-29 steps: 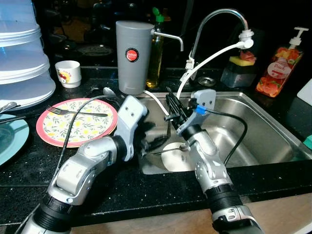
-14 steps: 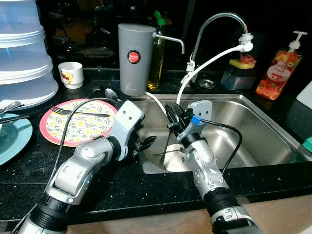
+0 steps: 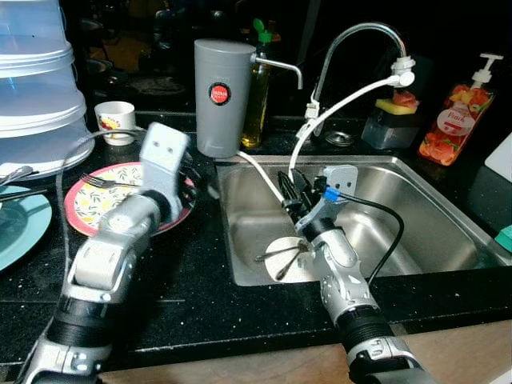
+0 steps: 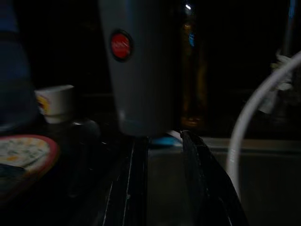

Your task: Kitchen organization

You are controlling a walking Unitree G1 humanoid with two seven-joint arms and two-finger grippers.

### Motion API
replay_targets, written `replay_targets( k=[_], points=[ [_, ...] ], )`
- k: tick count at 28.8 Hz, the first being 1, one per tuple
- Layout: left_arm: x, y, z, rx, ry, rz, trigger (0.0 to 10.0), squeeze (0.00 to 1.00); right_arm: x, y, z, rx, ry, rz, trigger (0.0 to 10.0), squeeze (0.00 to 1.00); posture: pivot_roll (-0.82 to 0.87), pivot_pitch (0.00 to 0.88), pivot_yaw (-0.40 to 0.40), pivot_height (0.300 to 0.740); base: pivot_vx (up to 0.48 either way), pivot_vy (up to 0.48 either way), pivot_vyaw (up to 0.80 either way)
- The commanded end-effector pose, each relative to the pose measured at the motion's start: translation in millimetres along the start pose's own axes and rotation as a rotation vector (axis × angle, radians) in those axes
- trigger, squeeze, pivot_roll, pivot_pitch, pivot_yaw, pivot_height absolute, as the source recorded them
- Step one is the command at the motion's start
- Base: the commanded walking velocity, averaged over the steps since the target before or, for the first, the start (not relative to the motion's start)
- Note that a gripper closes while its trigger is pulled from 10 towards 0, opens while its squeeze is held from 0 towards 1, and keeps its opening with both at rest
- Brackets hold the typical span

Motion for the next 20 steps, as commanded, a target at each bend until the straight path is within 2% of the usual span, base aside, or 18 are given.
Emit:
replay_targets(
  k=[1, 2, 7, 9, 10, 13, 16, 17, 18, 19, 20],
  points=[
    [-8, 0.9, 8.2, 0.043, -0.023, 0.041, 10.0, 1.0, 5, 1.7, -0.3, 0.01, 0.014, -0.017, 10.0, 0.0, 0.06, 0.015, -0.078, 0.74, 0.0, 0.0, 0.0],
    [-13, 5.5, 19.7, 0.055, 0.007, 0.081, 10.0, 1.0, 10, 4.1, 4.3, 0.043, 0.021, -0.031, 10.0, 0.0, 0.06, 0.015, -0.078, 0.74, 0.0, 0.0, 0.0],
    [-21, 14.3, 32.3, 0.08, 0.067, 0.146, 10.0, 1.0, 13, 6.7, 9.3, 0.076, 0.031, -0.042, 10.0, 0.0, 0.06, 0.015, -0.078, 0.74, 0.0, 0.0, 0.0],
    [-27, 19.0, 40.9, 0.129, 0.037, 0.197, 10.0, 1.0, 14, 7.9, 10.7, 0.086, 0.035, -0.043, 10.0, 0.0, 0.07, 0.026, -0.083, 0.74, 0.0, 0.0, 0.0],
    [-27, 19.0, 40.9, 0.129, 0.037, 0.197, 10.0, 1.0, 14, 7.9, 10.7, 0.086, 0.035, -0.043, 10.0, 0.0, 0.07, 0.026, -0.083, 0.74, 0.0, 0.0, 0.0],
    [-30, 26.2, 47.3, 0.175, -0.056, 0.23, 10.0, 1.0, 16, 9.1, 12.2, 0.1, 0.04, -0.046, 10.0, 0.0, 0.07, 0.032, -0.082, 0.74, 0.0, 0.0, 0.0],
    [-30, 30.9, 46.8, 0.162, -0.048, 0.238, 10.0, 1.0, 17, 9.0, 12.4, 0.105, 0.045, -0.045, 10.0, 0.0, 0.07, 0.032, -0.082, 0.74, 0.0, 0.0, 0.0],
    [-27, 33.3, 46.6, 0.155, 0.0, 0.223, 10.0, 1.0, 17, 9.0, 12.0, 0.105, 0.047, -0.045, 10.0, 0.0, 0.07, 0.032, -0.082, 0.74, 0.0, 0.0, 0.0],
    [-27, 33.3, 46.6, 0.155, 0.0, 0.223, 10.0, 1.0, 17, 9.0, 12.0, 0.105, 0.047, -0.045, 10.0, 0.0, 0.07, 0.032, -0.082, 0.74, 0.0, 0.0, 0.0],
    [-24, 36.0, 45.6, 0.137, 0.045, 0.206, 10.0, 1.0, 18, 9.2, 11.4, 0.104, 0.049, -0.046, 10.0, 0.0, 0.06, 0.041, -0.079, 0.74, 0.0, 0.0, 0.0],
    [-18, 40.6, 44.3, 0.098, 0.125, 0.189, 10.0, 0.69, 20, 9.4, 10.2, 0.101, 0.053, -0.048, 10.0, 0.0, 0.06, 0.042, -0.078, 0.74, 0.0, 0.0, 0.0]
  ],
)
Point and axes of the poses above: a point about 5 cm out from each wrist's last joint towards the gripper, its own y axis pointing out of the wrist towards the gripper, its own x axis along the axis of the wrist's last joint, z = x × y, the point moved 1 cm from there along y, pointing out of the wrist towards the gripper, and after that the axes turned 4 degrees about -y, right-handed, at the moved point
